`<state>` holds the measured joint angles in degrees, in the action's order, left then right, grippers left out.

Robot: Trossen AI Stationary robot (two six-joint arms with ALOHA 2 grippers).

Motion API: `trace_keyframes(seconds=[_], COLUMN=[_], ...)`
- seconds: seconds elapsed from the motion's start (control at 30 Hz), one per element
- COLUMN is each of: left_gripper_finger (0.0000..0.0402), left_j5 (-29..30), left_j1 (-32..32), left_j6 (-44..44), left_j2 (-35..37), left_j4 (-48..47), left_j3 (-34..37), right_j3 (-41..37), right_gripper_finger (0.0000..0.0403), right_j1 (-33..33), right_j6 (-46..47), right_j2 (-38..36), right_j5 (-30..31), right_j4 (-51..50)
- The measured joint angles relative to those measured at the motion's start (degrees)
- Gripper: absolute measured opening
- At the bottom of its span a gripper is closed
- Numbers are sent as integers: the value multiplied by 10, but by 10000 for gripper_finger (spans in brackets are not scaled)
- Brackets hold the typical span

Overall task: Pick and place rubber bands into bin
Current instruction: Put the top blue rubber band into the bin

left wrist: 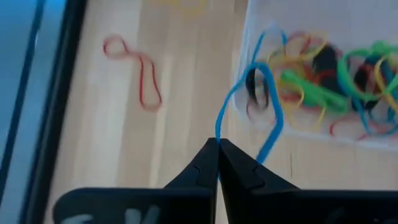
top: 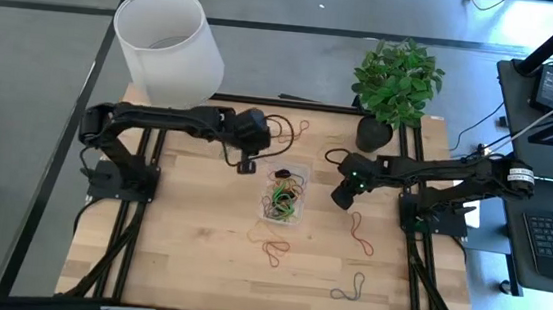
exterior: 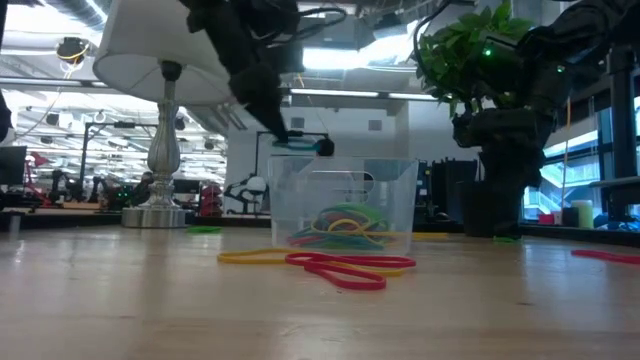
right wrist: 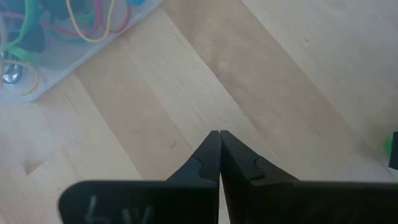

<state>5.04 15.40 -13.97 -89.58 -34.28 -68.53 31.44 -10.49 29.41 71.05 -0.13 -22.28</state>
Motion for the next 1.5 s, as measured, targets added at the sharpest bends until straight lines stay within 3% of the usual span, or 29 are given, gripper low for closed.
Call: trace_keyframes(seconds=[0.17, 0.5, 0.83, 1.3, 1.5], left_gripper_finger=[2, 2, 2, 8, 58], left_j5=[-8, -83, -184, -165, -165], left_j1=[-14, -41, -41, -45, -46], left_j6=[-7, 5, 17, 23, 29], left_j2=[-29, -127, -170, -174, -174], left_j4=[39, 92, 147, 148, 148], left_j3=[-32, -35, -35, -35, -35], right_j3=[0, 0, 0, 0, 0], right_gripper_finger=[7, 7, 7, 7, 7], right_j1=[0, 0, 0, 0, 0], right_j6=[2, 5, 5, 2, 2], right_j2=[0, 0, 0, 0, 0], right_j5=[0, 0, 0, 0, 0], right_j4=[4, 13, 18, 18, 17])
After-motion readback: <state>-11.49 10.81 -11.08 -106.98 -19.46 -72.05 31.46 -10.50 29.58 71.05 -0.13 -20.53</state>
